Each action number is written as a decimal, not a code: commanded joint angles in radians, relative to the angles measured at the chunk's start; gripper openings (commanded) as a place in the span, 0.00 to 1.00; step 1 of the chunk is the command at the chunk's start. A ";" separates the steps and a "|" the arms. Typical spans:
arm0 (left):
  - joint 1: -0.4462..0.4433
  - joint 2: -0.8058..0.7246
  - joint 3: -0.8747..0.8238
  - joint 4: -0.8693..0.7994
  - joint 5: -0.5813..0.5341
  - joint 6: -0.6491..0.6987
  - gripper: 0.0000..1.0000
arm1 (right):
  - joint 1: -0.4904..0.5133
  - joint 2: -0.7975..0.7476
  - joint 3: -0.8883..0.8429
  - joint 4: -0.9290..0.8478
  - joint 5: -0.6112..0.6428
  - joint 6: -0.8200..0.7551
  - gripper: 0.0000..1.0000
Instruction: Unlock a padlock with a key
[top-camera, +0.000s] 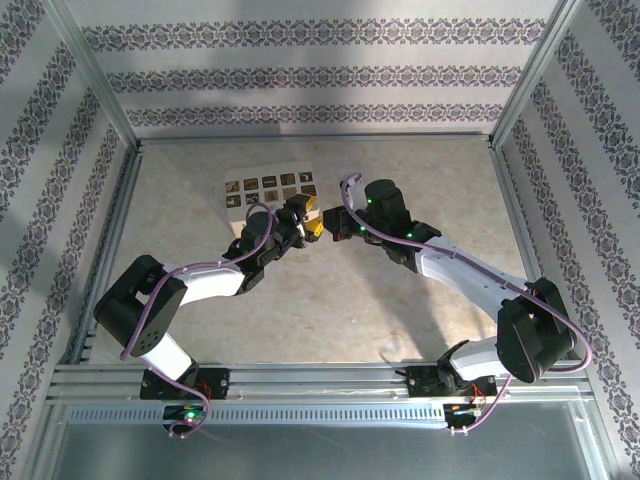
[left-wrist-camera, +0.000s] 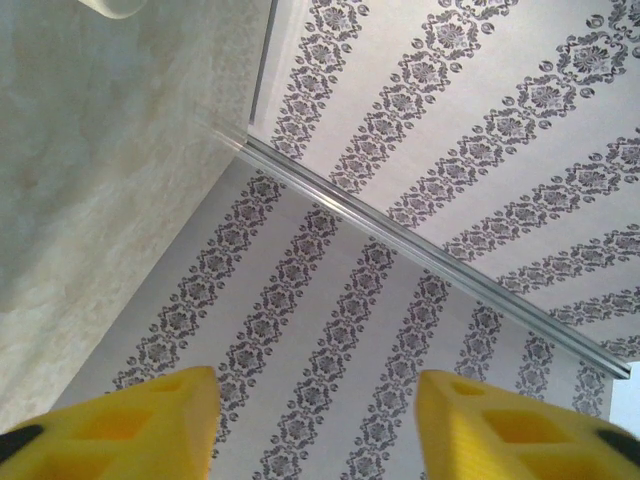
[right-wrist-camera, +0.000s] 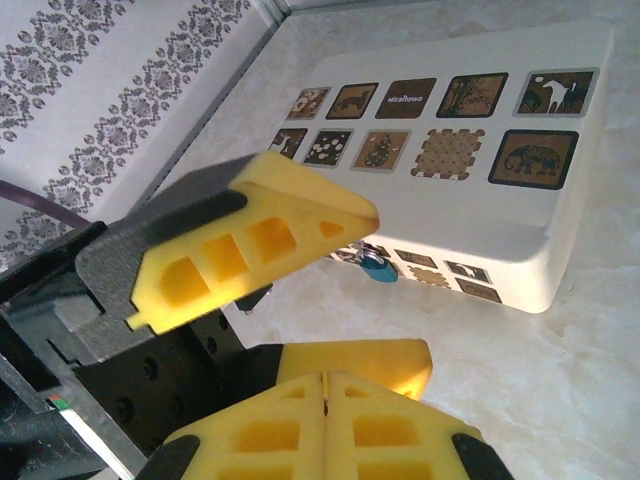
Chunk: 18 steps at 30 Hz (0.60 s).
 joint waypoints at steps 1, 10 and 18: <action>-0.016 -0.014 -0.016 0.081 -0.019 -0.075 0.47 | 0.008 -0.005 -0.009 0.033 0.007 0.020 0.00; -0.016 -0.015 -0.023 0.067 -0.023 -0.072 0.15 | 0.008 -0.009 -0.012 0.036 0.018 0.028 0.00; -0.016 -0.033 -0.028 0.023 -0.022 -0.011 0.00 | 0.006 -0.022 -0.022 0.050 0.029 0.044 0.00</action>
